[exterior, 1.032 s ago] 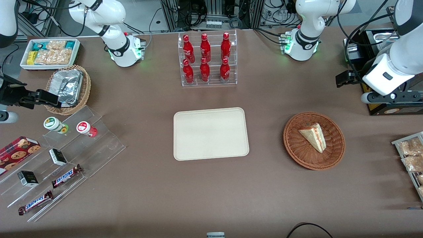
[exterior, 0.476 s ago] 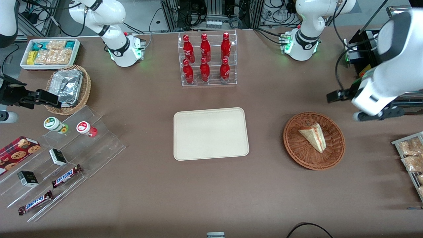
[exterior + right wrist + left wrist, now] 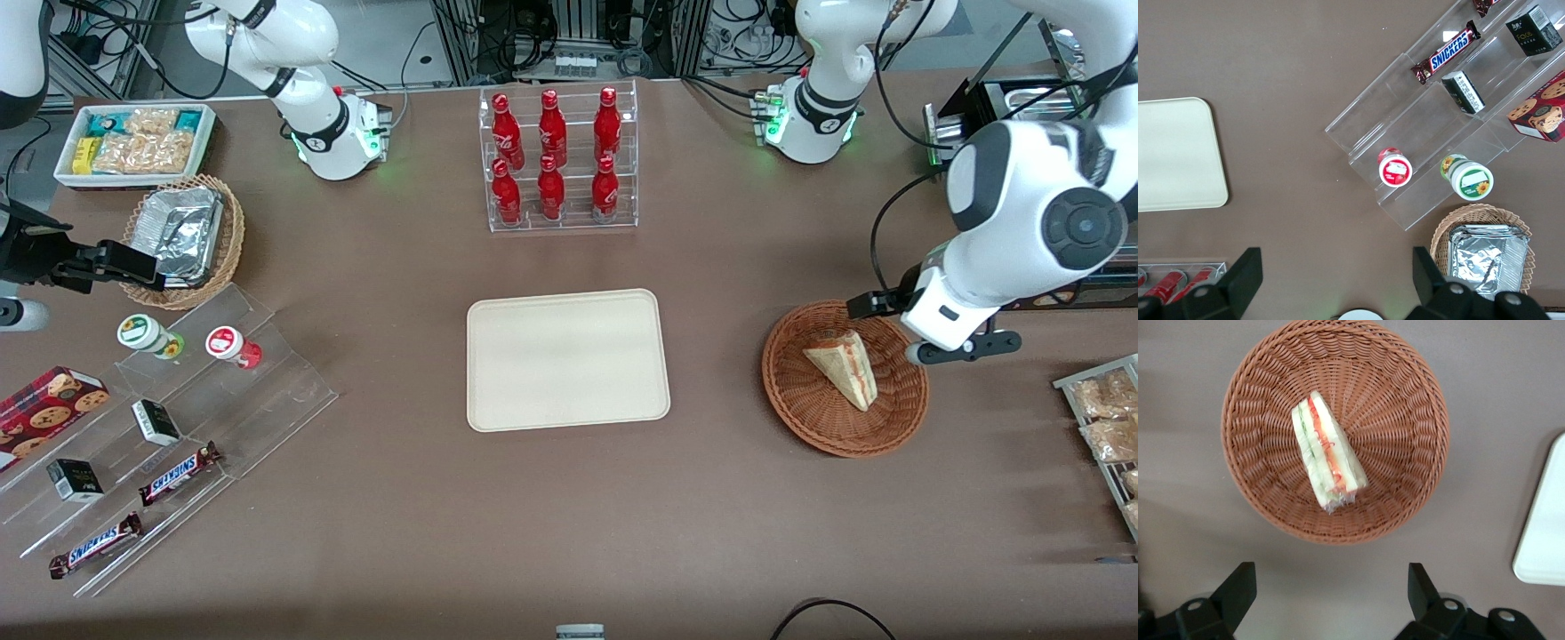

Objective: Place sandwich from basket to tray
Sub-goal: 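Move the left gripper over the wrapped sandwich in the wicker basket, then lower the open left gripper around the sandwich and close it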

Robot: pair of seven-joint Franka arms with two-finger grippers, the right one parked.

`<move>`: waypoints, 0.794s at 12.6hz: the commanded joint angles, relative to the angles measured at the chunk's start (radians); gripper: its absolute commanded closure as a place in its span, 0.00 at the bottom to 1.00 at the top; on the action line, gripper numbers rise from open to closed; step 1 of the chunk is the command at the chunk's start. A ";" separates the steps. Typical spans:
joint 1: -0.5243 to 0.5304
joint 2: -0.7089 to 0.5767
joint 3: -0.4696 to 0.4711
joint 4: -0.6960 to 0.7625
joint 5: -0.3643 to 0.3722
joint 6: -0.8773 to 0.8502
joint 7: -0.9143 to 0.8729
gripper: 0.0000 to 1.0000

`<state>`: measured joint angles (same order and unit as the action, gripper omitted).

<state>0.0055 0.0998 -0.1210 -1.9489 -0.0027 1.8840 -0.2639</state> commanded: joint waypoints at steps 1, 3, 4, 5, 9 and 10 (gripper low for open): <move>0.022 -0.020 0.003 -0.093 -0.011 0.120 -0.064 0.00; 0.025 0.004 0.004 -0.131 -0.013 0.197 -0.119 0.00; 0.025 0.023 0.004 -0.142 -0.016 0.242 -0.183 0.00; 0.024 0.029 0.004 -0.166 -0.016 0.303 -0.263 0.00; 0.013 0.057 0.003 -0.236 -0.003 0.449 -0.481 0.00; 0.014 0.067 0.003 -0.236 -0.002 0.449 -0.488 0.00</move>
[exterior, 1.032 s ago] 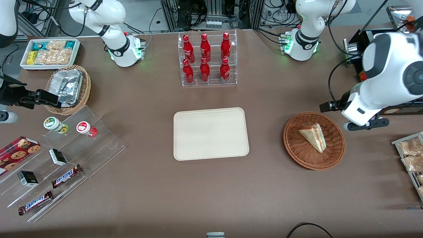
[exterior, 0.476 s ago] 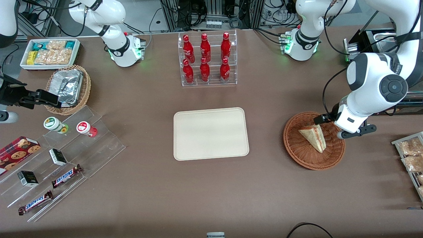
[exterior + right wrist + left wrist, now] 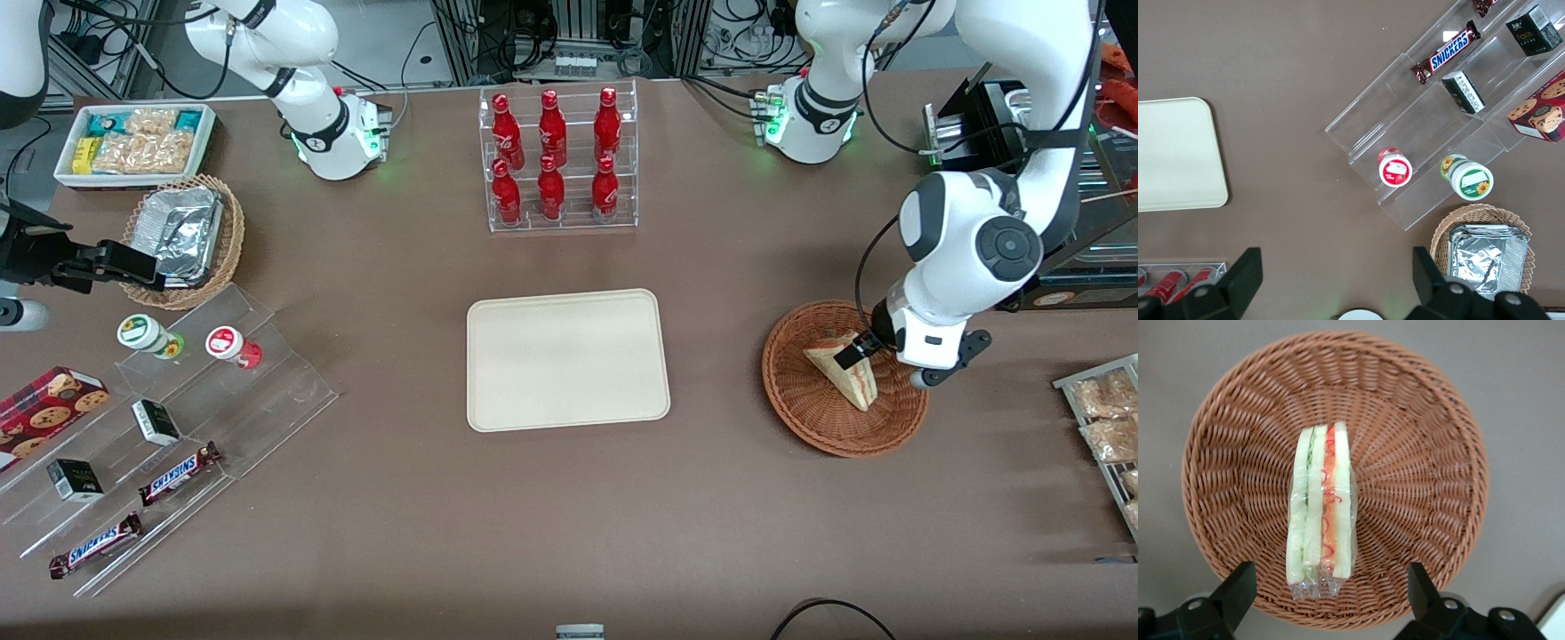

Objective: Place sandwich from basket to tray
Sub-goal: 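Lower the open left gripper around the sandwich and close it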

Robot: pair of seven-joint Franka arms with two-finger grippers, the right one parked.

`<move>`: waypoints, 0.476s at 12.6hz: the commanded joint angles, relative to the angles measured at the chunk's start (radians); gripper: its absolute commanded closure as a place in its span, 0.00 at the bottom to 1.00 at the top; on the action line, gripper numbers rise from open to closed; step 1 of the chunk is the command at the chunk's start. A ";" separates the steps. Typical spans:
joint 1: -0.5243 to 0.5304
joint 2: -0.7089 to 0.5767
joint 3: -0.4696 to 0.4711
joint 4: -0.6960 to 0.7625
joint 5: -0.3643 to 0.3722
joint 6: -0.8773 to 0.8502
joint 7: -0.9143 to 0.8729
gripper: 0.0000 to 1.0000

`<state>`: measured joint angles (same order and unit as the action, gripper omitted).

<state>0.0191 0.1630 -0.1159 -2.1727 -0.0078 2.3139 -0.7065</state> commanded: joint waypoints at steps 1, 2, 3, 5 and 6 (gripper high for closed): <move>0.001 0.013 -0.002 -0.010 0.005 0.019 -0.044 0.00; 0.001 0.036 -0.005 -0.004 0.005 0.018 -0.047 0.00; 0.001 0.058 -0.005 0.007 0.005 0.018 -0.056 0.00; 0.001 0.066 -0.007 0.008 0.005 0.016 -0.057 0.00; 0.001 0.069 -0.007 0.008 0.005 0.016 -0.057 0.00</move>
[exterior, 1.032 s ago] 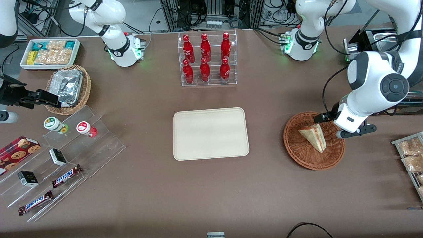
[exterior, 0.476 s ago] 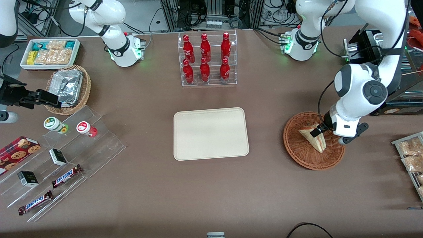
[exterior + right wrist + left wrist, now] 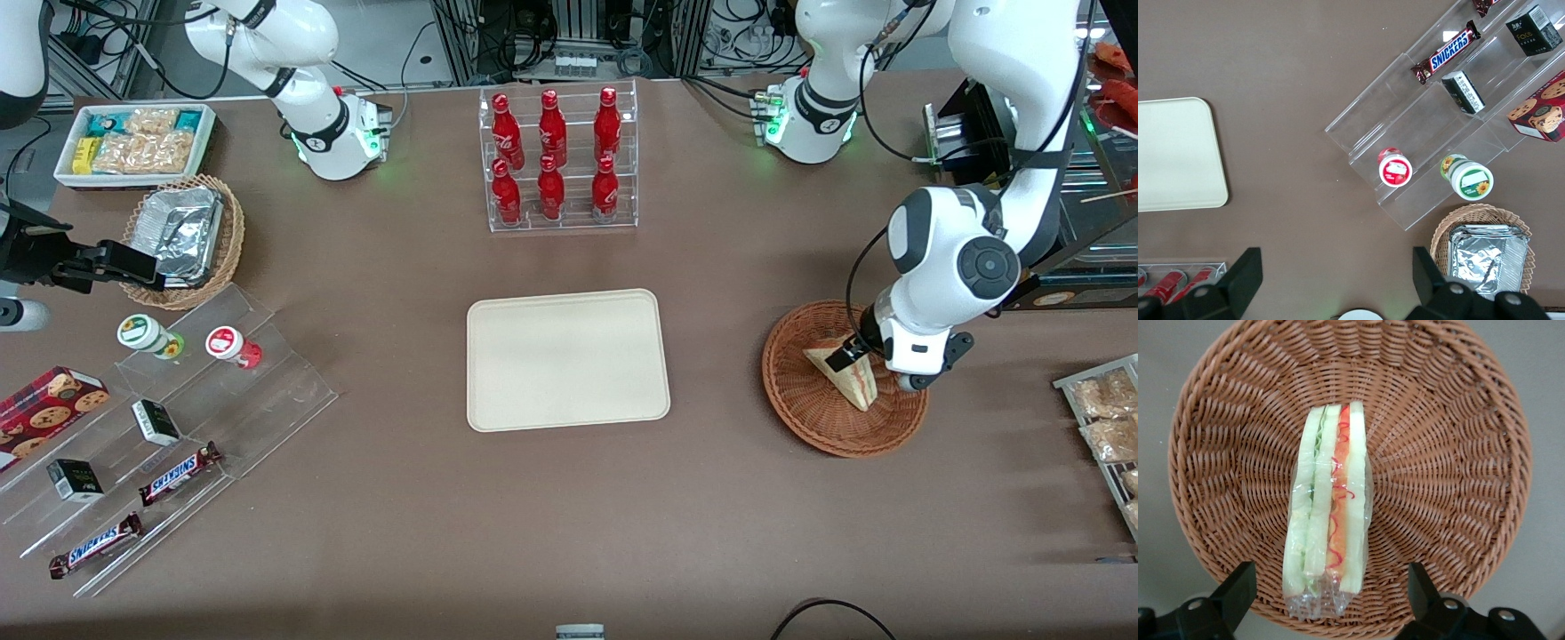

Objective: Place sandwich from basket to tray
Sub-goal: 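Lower the open left gripper around the sandwich and close it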

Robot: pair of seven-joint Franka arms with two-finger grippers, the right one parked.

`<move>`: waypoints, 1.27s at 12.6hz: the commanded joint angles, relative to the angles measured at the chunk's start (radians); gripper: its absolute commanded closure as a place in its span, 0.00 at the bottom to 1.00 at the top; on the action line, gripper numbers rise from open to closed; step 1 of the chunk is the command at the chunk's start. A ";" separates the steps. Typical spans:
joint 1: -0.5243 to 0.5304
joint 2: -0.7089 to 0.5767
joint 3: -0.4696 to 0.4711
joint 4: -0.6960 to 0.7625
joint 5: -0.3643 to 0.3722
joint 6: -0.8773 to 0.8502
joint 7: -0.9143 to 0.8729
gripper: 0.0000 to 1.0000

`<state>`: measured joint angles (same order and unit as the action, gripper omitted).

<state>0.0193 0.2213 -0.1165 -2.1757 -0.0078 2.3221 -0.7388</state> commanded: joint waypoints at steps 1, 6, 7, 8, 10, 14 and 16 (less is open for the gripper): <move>0.001 0.018 -0.006 0.011 0.005 0.008 -0.025 0.00; 0.001 0.052 -0.005 0.014 0.009 0.022 -0.028 0.00; 0.001 0.058 -0.005 0.014 0.020 0.028 -0.028 0.02; 0.001 0.059 -0.003 0.013 0.025 0.031 -0.030 0.22; 0.001 0.059 -0.002 0.008 0.047 0.031 -0.028 0.97; 0.005 0.023 -0.002 0.017 0.066 -0.013 -0.021 1.00; 0.002 -0.008 -0.005 0.078 0.068 -0.137 -0.014 1.00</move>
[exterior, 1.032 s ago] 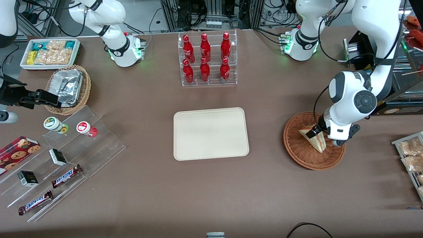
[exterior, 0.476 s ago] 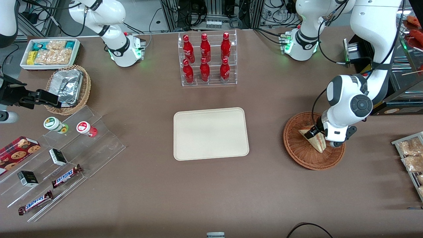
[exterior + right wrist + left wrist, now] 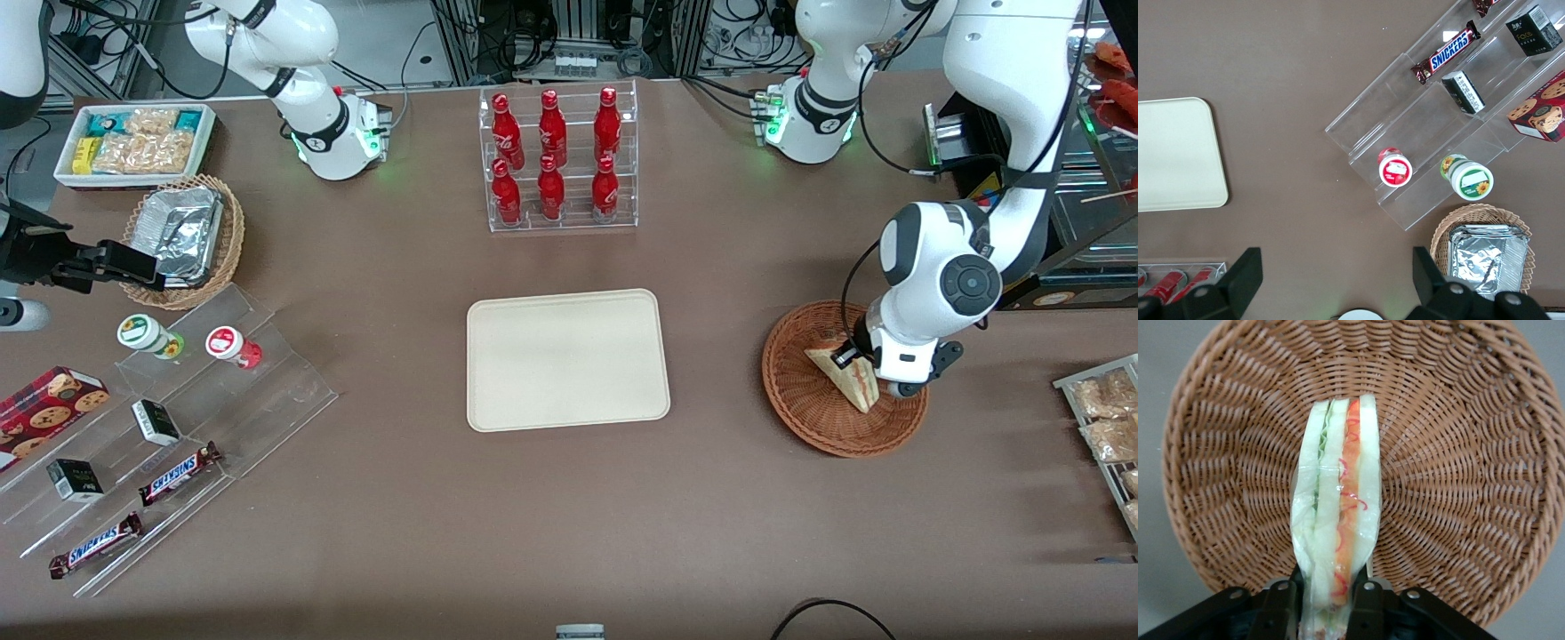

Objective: Place sandwich from basket to tray
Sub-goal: 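Lower the open left gripper around the sandwich and close it, then lift the sandwich with the left gripper and carry it toward the tray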

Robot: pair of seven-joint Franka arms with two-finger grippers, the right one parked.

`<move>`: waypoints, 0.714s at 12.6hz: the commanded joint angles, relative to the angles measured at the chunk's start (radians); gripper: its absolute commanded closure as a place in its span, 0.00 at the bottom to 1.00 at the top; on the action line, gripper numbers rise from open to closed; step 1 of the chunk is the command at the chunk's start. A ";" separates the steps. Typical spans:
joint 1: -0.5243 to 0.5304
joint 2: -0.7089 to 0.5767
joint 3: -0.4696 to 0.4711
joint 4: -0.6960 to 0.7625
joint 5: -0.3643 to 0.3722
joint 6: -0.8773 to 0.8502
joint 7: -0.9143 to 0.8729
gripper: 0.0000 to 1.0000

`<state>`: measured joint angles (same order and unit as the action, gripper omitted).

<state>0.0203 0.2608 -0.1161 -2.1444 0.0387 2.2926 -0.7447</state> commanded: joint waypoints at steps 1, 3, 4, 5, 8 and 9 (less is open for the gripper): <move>-0.002 -0.052 -0.011 0.093 0.021 -0.183 -0.004 1.00; -0.013 -0.051 -0.048 0.167 0.018 -0.263 -0.004 1.00; -0.014 -0.048 -0.072 0.191 0.017 -0.280 -0.005 1.00; -0.014 -0.046 -0.106 0.204 0.017 -0.283 -0.004 1.00; -0.014 -0.028 -0.218 0.247 0.015 -0.291 -0.002 1.00; -0.014 -0.017 -0.253 0.258 0.015 -0.291 -0.002 1.00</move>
<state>0.0044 0.2161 -0.3162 -1.9336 0.0405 2.0296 -0.7429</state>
